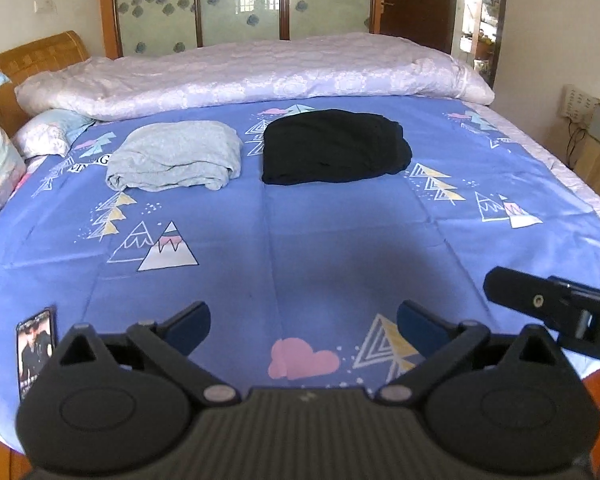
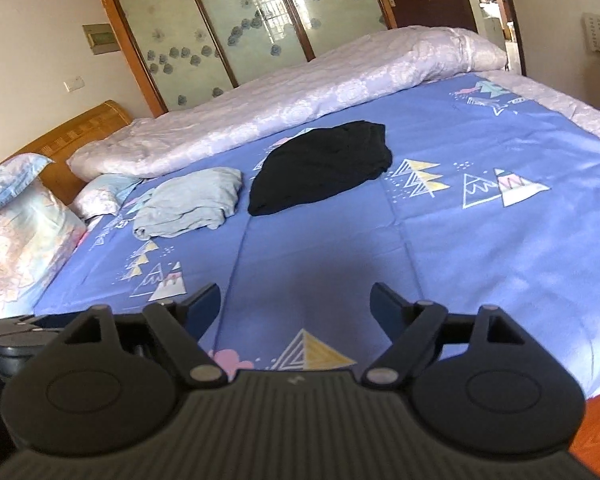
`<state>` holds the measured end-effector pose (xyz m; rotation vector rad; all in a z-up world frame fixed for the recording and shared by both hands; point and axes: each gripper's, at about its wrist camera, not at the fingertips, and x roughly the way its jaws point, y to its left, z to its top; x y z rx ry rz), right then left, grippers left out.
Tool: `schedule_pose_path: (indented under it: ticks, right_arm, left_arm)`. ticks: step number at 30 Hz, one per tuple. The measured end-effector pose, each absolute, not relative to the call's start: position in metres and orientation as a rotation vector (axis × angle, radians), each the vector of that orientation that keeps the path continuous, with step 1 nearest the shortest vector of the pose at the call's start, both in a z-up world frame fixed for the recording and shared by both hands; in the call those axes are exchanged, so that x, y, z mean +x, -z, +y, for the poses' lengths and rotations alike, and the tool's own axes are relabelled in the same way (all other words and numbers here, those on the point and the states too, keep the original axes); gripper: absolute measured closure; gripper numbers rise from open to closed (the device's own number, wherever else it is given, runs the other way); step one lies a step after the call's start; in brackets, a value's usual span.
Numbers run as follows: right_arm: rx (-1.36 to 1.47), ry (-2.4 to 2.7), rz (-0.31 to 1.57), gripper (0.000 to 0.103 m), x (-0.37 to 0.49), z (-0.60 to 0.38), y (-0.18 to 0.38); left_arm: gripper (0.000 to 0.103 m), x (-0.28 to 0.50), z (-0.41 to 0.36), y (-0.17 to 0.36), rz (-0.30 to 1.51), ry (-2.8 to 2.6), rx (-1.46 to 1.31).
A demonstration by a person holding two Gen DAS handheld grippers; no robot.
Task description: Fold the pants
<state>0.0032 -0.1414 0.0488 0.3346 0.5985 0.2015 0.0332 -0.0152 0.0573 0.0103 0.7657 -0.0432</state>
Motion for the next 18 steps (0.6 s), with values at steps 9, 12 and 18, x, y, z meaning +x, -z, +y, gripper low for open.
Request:
schedule_pose_path:
  ticks: [9,12,18]
  right_arm:
    - [0.356,-0.179,0.628,0.018,0.004,-0.145,-0.038]
    - [0.369,-0.168,0.647,0.018,0.006,-0.147,-0.032]
    - [0.399,-0.154,0.678,0.018,0.01,-0.149,-0.021]
  left_arm:
    - [0.0,0.034,-0.011,-0.043,0.836,-0.008,-0.011]
    - [0.0,0.032,-0.008,-0.042,0.82,-0.044,0.005]
    - [0.0,0.031,-0.008,-0.044,0.782,-0.075,0.045]
